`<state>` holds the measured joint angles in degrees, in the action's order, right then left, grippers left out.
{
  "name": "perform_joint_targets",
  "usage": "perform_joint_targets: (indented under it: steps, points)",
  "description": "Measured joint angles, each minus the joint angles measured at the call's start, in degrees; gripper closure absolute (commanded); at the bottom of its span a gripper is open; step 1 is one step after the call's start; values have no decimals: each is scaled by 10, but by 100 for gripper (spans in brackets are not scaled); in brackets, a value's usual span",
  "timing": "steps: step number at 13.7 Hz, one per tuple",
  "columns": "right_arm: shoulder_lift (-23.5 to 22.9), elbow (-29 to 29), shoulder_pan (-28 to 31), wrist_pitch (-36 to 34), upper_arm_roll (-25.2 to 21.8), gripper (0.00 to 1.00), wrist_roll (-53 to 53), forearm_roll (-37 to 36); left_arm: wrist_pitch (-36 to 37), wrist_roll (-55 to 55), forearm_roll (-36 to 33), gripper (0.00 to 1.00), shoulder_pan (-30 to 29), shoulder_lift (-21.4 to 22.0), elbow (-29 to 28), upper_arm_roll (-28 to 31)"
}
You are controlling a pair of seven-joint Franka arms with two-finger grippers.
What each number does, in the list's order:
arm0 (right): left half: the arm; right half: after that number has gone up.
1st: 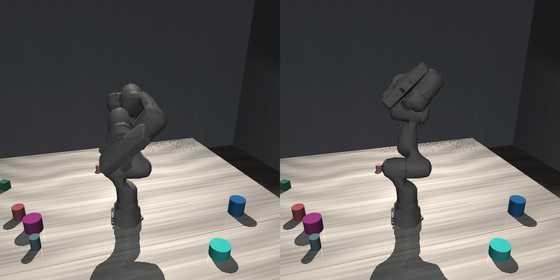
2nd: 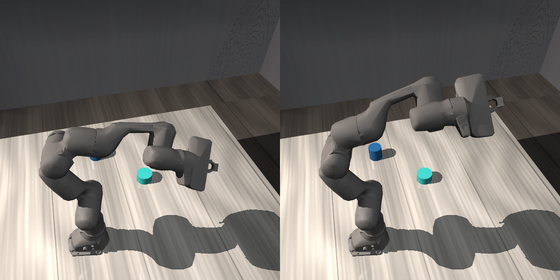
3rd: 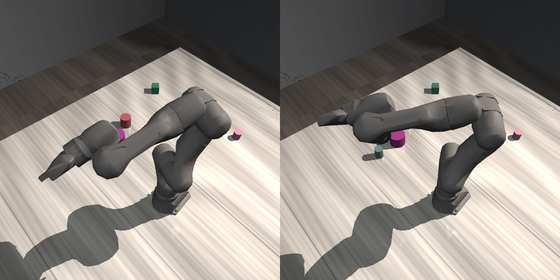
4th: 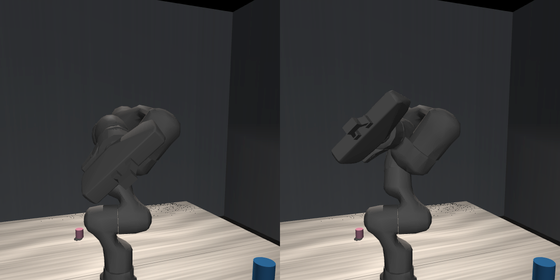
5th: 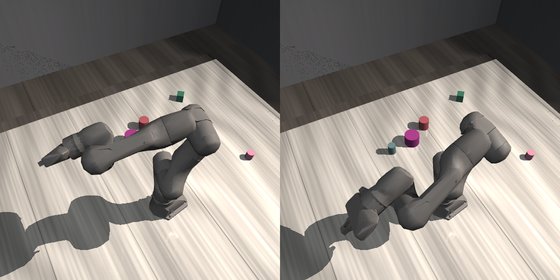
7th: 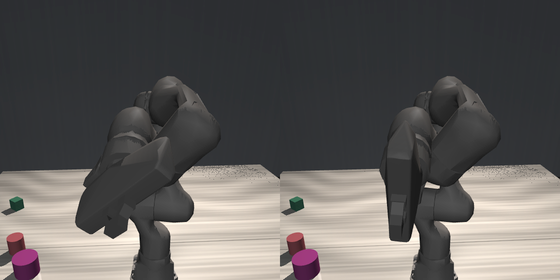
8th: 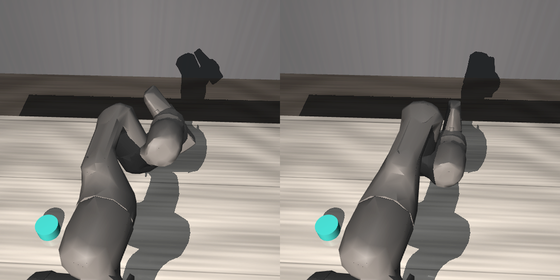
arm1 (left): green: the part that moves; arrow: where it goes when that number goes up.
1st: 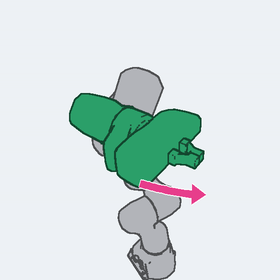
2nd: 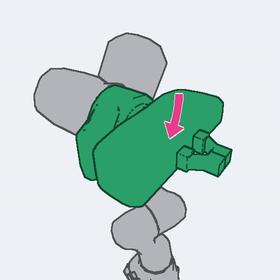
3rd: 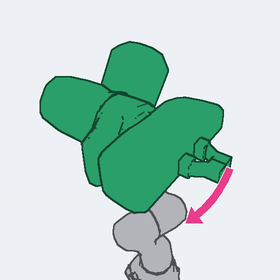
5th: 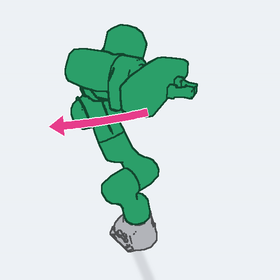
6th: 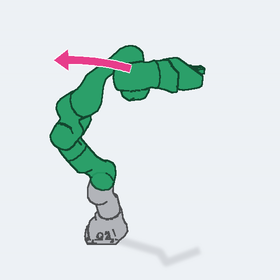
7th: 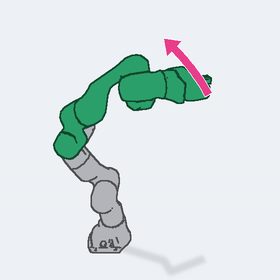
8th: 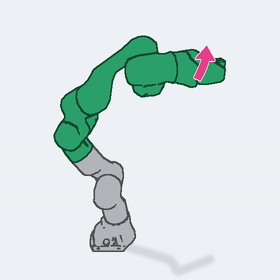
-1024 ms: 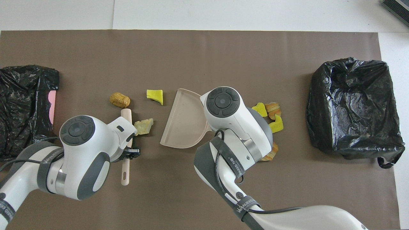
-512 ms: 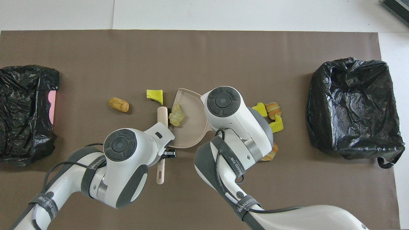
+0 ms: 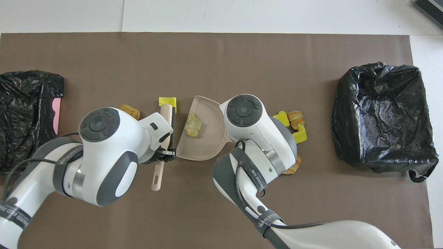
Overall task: Sweep and dump trash in bin
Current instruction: 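Sweep the trash pieces into the dustpan with the brush in the left gripper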
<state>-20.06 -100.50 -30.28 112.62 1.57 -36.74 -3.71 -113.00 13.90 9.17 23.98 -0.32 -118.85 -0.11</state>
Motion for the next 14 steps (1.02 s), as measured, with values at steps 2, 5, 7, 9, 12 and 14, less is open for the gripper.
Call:
perform_joint_targets:
  steps: [2,5,7,9,12,14]
  points:
    - [0,-1,0,1,0,100,0,0,11,-27,-27,100,-47,0,19,3]
    - [0,-1,0,1,0,100,0,0,-1,-42,-88,100,-109,-17,25,4]
    - [0,-1,0,1,0,100,0,0,-9,-49,-101,100,-142,-42,41,5]
    - [0,-2,0,1,0,100,0,0,-20,-50,-108,100,-151,-67,56,4]
    - [0,-2,0,1,0,100,0,0,-50,-50,-119,100,-152,-107,61,0]
    - [0,-2,0,1,0,100,0,0,-61,-50,-120,100,-145,-121,62,-6]
